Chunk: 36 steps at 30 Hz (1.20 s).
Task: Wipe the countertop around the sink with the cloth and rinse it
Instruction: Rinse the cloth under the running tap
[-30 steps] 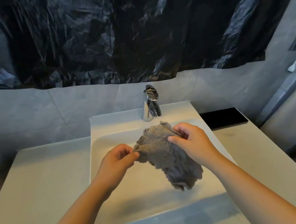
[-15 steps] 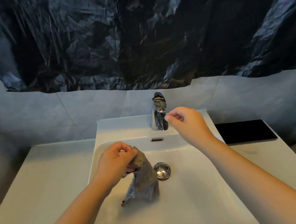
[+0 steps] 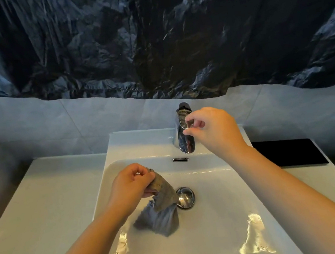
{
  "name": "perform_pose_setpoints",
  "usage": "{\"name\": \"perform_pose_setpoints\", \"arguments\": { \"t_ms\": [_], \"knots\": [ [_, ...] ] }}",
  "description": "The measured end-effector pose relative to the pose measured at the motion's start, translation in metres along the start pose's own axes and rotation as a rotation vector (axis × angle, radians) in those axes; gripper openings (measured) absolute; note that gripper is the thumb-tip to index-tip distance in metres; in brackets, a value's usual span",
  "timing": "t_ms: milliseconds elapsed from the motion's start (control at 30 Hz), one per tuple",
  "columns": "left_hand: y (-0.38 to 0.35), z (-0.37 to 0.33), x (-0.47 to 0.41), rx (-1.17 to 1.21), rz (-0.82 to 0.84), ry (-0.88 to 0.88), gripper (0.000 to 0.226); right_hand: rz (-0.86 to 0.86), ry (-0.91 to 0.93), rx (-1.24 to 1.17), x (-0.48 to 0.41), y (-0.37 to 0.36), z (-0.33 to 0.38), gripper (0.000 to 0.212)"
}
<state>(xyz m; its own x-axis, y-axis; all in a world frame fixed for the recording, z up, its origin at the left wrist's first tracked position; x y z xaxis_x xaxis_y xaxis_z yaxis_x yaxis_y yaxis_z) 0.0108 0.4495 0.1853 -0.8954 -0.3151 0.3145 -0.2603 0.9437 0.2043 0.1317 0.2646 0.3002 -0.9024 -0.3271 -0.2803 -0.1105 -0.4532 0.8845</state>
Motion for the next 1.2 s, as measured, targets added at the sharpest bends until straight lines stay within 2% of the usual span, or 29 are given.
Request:
{"name": "perform_pose_setpoints", "arguments": {
  "t_ms": [167, 267, 400, 533, 600, 667, 733, 833, 967, 1200],
  "knots": [
    [0.004, 0.005, -0.002, -0.058, -0.031, -0.018, 0.011, -0.014, 0.025, 0.082, -0.005, 0.008, 0.009, 0.026],
    [0.004, 0.006, -0.003, -0.07, -0.019, -0.013, 0.01, -0.071, -0.063, -0.024, -0.017, 0.024, 0.009, 0.025],
    [0.003, 0.001, -0.002, -0.088, -0.008, -0.024, 0.012, -0.023, -0.146, -0.013, -0.021, 0.023, 0.009, 0.021],
    [0.002, -0.003, 0.002, -0.064, 0.006, -0.038, 0.014, -0.254, -0.075, -0.214, 0.026, 0.031, 0.014, 0.011],
    [0.0, -0.003, 0.004, -0.065, 0.019, -0.032, 0.013, -0.123, -0.044, -0.278, 0.056, -0.001, 0.019, 0.009],
    [-0.003, -0.003, 0.006, -0.062, 0.047, -0.024, 0.013, 0.061, -0.122, -0.362, 0.086, -0.04, 0.014, 0.009],
    [-0.008, -0.003, 0.009, -0.03, 0.081, -0.013, 0.014, 0.139, -0.228, -0.463, 0.109, -0.064, 0.004, 0.01],
    [-0.013, -0.003, 0.013, 0.048, 0.108, 0.015, 0.015, 0.189, -0.314, -0.59, 0.127, -0.083, 0.0, 0.012],
    [-0.021, -0.003, 0.019, 0.226, 0.186, 0.09, 0.013, 0.186, -0.336, -0.714, 0.133, -0.085, 0.006, 0.018],
    [-0.025, -0.011, 0.021, 0.196, 0.225, 0.057, 0.012, 0.193, -0.337, -0.856, 0.131, -0.082, 0.012, 0.015]
  ]
}}
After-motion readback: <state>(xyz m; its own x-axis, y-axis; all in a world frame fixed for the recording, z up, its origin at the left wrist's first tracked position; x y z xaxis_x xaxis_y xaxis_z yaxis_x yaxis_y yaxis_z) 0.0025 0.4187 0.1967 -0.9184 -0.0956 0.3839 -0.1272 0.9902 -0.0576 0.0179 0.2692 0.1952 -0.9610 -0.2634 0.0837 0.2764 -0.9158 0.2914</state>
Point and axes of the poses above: each hand's wrist, its own x-axis away from the middle knuckle, its own y-axis out of the back of the hand, z = x × y, the point moved 10 cm from there along -x, towards the middle knuckle, and after that the axes turned 5 degrees about x, right-handed, at the moved point
